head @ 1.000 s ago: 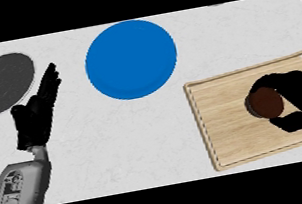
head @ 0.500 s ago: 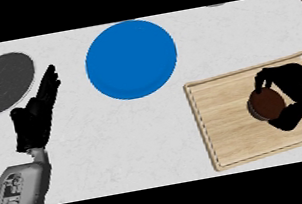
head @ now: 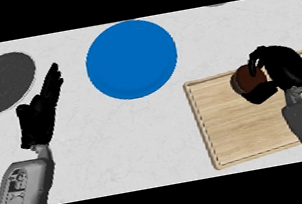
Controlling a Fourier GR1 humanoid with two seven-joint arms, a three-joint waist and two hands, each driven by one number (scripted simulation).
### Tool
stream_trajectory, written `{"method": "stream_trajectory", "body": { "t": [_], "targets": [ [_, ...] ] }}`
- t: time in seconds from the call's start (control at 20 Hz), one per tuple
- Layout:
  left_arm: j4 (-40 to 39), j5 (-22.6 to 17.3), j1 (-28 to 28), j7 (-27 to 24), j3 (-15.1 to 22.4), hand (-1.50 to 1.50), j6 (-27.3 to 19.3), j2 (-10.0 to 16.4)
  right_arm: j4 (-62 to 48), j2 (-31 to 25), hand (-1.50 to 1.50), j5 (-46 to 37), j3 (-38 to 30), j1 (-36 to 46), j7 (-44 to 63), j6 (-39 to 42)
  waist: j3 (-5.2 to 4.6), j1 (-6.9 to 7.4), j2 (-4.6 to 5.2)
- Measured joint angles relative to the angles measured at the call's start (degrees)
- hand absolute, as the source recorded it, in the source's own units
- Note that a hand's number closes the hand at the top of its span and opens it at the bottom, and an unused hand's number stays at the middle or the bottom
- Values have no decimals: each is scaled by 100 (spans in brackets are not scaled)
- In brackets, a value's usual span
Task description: Pick the cupcake from the tray and place it in the plate
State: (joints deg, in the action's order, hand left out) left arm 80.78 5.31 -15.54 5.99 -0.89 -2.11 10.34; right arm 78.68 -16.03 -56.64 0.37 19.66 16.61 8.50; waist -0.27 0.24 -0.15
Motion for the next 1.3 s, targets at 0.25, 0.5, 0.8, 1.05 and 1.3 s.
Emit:
{"method": "stream_trajectory", "body": {
  "t": [0.25,0.5,0.8,1.05,1.3],
  "targets": [
    [-99,85,-59,-38,21,0,-66,-54,253,213,150,-69,-57,469,-201,-770,20,0,13],
    [-127,36,-38,-107,-61,0,12,4,484,371,150,149,10,1008,-533,-878,25,11,15],
    [-221,-9,-63,-164,-138,0,112,36,53,929,150,374,128,1929,-312,-672,25,37,22],
    [38,53,89,-91,-76,0,103,8,-990,1382,150,472,131,2569,-280,-964,26,83,31],
    [-8,96,-25,-91,-23,0,108,-63,-2415,1537,150,876,419,3345,-308,-1662,26,162,57]
  ]
}}
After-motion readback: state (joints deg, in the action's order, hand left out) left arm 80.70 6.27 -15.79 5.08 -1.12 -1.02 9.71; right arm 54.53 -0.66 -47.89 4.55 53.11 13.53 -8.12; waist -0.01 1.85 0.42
